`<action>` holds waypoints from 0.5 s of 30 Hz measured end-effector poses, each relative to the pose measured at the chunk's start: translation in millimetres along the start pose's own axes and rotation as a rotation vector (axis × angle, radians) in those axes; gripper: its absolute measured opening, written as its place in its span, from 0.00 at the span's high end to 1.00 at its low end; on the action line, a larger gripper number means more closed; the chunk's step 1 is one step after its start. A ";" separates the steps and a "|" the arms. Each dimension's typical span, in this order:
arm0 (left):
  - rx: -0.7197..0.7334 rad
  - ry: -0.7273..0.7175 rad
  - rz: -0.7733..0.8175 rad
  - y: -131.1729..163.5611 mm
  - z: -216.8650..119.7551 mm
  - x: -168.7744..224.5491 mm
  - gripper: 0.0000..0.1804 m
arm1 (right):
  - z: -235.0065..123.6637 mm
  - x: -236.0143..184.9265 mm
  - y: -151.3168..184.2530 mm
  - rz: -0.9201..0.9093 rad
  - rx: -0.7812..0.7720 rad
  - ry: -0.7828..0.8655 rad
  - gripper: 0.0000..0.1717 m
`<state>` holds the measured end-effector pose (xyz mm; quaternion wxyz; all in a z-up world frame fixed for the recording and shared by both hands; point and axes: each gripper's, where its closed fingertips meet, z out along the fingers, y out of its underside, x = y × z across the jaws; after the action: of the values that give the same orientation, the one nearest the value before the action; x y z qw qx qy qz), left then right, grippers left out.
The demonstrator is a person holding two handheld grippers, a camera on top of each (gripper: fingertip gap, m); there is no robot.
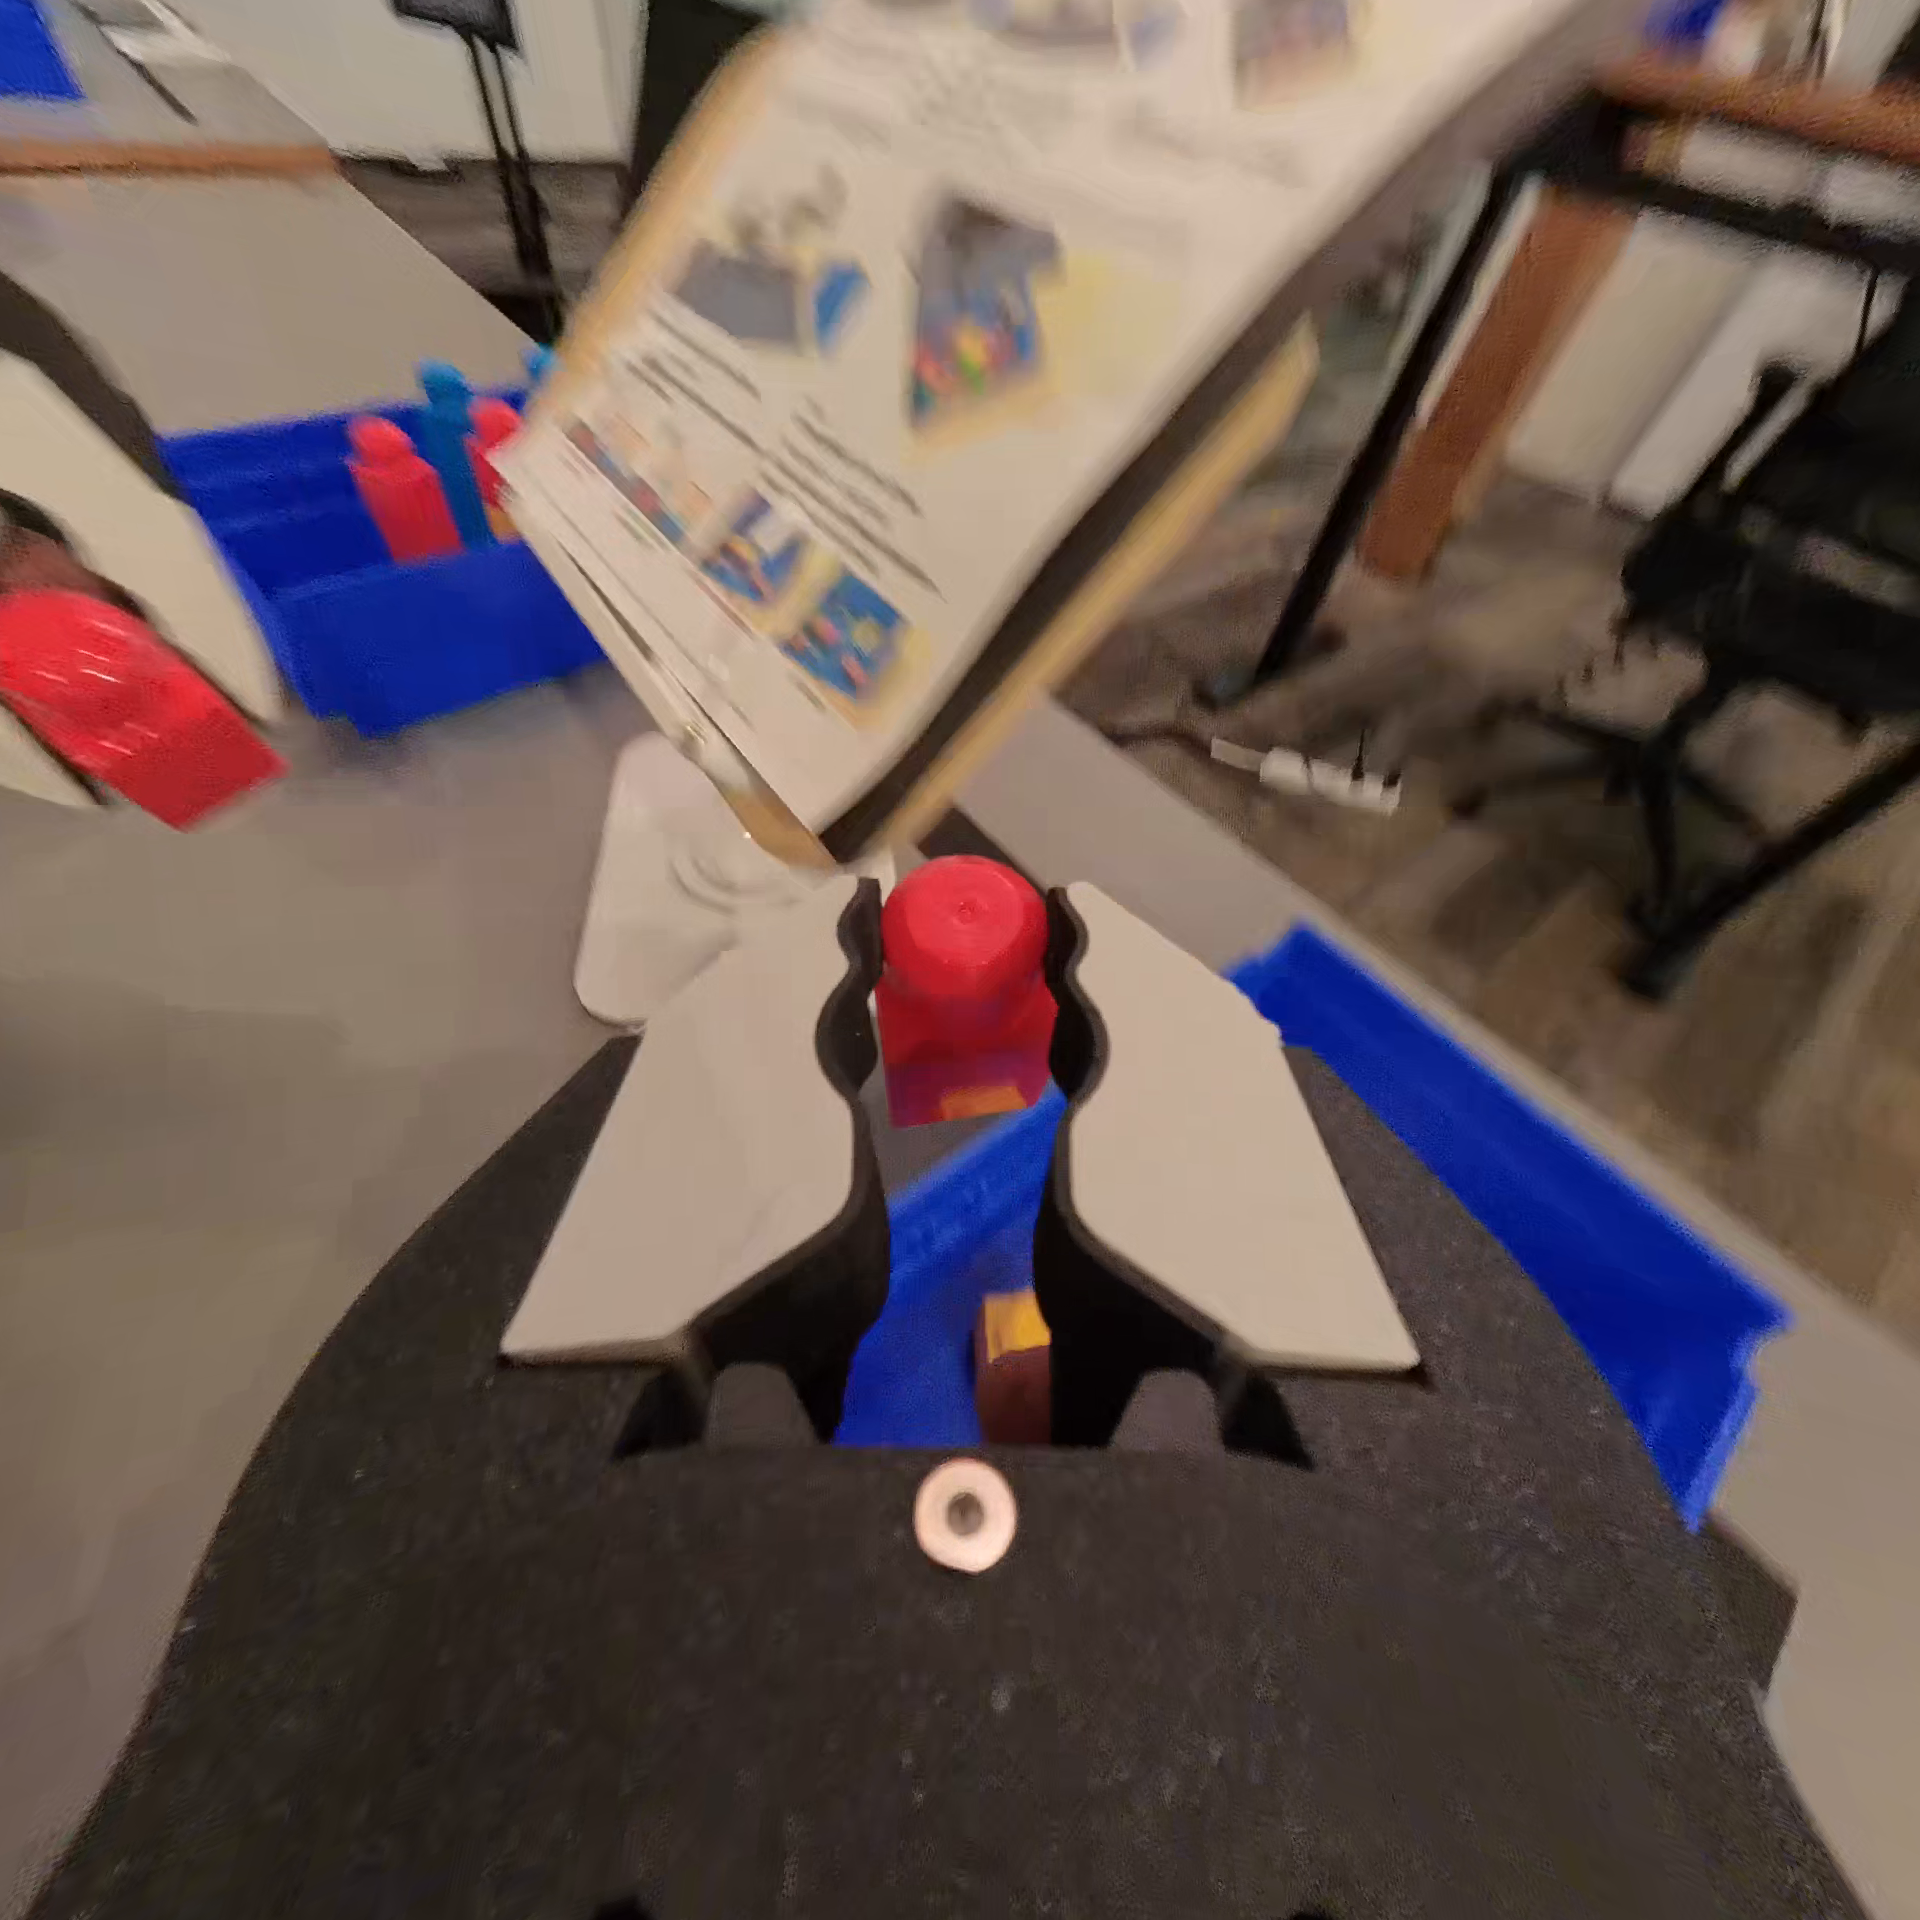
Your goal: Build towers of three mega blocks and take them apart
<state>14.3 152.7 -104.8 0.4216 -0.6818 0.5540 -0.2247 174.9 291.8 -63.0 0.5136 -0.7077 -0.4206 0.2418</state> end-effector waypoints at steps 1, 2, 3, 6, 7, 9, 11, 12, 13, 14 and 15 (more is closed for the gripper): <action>0.000 -0.001 -0.001 -0.1 0.1 -0.5 0.80 | 0.7 17.3 15.7 0.057 -0.047 0.040 0.82; 0.001 -0.006 -0.002 -0.5 0.5 -1.2 0.80 | -0.4 35.7 29.4 0.098 -0.093 0.106 0.77; 0.001 -0.008 -0.003 -1.0 1.1 -1.4 0.80 | -3.4 50.2 38.8 0.114 -0.128 0.171 0.72; 0.013 -0.003 0.001 -4.2 4.7 0.8 0.80 | -10.1 42.8 26.1 0.073 -0.094 0.163 0.71; 0.017 -0.003 0.001 -5.7 6.5 1.2 0.80 | -9.4 25.6 12.5 0.031 -0.055 0.110 0.72; 0.038 0.005 -0.002 -10.4 9.8 3.4 0.80 | -4.3 -28.0 -15.8 -0.076 0.032 -0.078 0.74; 0.063 -0.002 -0.012 -15.1 12.5 2.6 0.80 | 1.8 -89.4 -35.5 -0.168 0.097 -0.287 0.74; 0.078 0.001 -0.015 -17.7 13.3 3.3 0.80 | 6.0 -118.5 -40.1 -0.207 0.109 -0.381 0.74; 0.098 0.005 -0.016 -20.9 13.7 4.2 0.80 | 11.3 -144.3 -41.6 -0.243 0.109 -0.459 0.74; 0.114 0.007 -0.016 -23.7 13.6 5.2 0.80 | 17.5 -165.5 -41.0 -0.276 0.103 -0.514 0.74; 0.121 0.017 -0.016 -25.5 13.5 7.4 0.80 | 23.9 -182.4 -39.8 -0.304 0.098 -0.551 0.74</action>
<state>41.3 150.9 -92.3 0.4553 -0.6576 0.5376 -0.2670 46.1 155.1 -50.9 0.4442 -0.5188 -0.6328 0.3648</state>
